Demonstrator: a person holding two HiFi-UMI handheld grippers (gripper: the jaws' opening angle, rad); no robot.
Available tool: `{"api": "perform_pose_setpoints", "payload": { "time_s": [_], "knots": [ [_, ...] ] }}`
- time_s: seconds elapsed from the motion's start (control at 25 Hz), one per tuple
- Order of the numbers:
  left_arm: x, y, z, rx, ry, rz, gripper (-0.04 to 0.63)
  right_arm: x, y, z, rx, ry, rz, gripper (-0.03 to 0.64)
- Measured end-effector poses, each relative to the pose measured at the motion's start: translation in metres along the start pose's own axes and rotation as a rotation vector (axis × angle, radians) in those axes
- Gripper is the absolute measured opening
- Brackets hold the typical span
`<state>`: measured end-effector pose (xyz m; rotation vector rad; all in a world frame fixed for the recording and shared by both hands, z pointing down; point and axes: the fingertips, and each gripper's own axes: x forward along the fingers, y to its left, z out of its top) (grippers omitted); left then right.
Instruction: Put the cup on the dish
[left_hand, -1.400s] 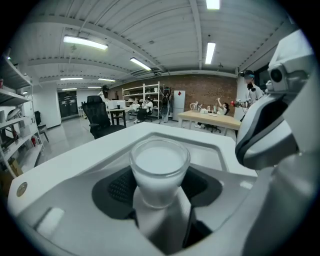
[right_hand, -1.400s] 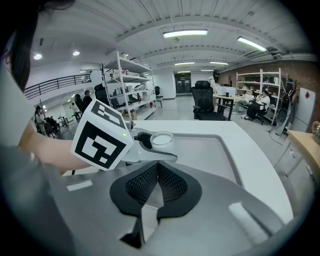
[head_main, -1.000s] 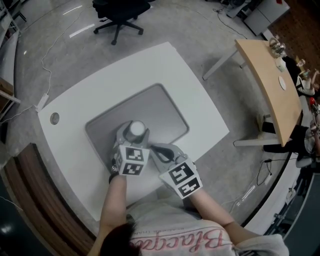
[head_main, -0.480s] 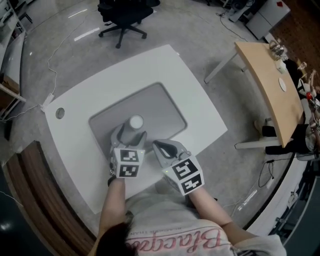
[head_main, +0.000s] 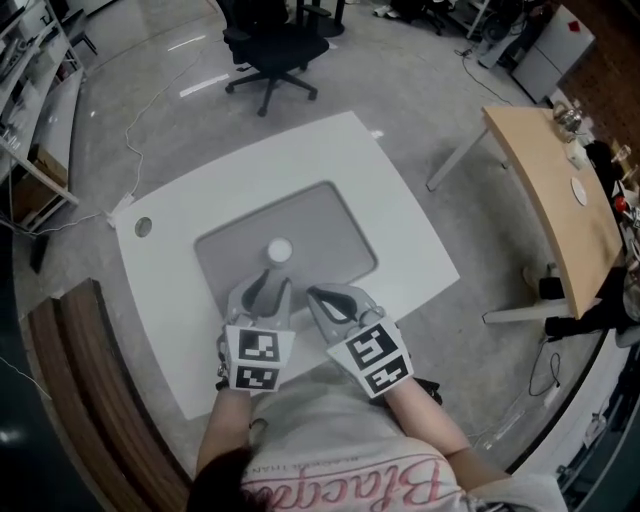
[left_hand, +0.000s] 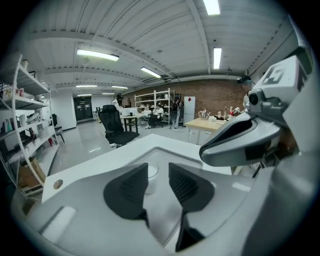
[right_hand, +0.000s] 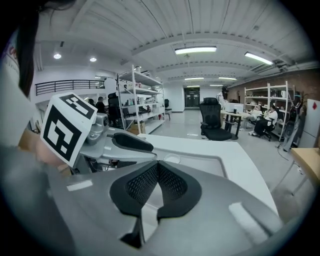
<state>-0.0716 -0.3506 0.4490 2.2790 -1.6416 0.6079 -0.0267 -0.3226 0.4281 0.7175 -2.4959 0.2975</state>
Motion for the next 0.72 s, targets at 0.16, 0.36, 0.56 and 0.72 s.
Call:
{"api": "perform_pose_setpoints", "payload": {
  "time_s": [0.16,0.36,0.56,0.72],
  "knots": [
    [-0.016,-0.001,0.018,0.045,-0.018,0.037,0.043,-0.005,0.003,0.01,-0.029,-0.04,0.013,0.002],
    [-0.027,-0.002,0.025,0.019,-0.028,0.069,-0.002,-0.003,0.001,0.028,-0.062,-0.083,0.032,0.002],
    [-0.027,-0.003,0.031,-0.027,-0.024,0.081,-0.002,-0.003,0.001,0.036,-0.088,-0.086,0.05,0.002],
    [-0.027,-0.004,0.038,-0.063,-0.01,0.107,-0.002,-0.005,0.0,0.036,-0.104,-0.064,0.063,0.002]
  ]
}}
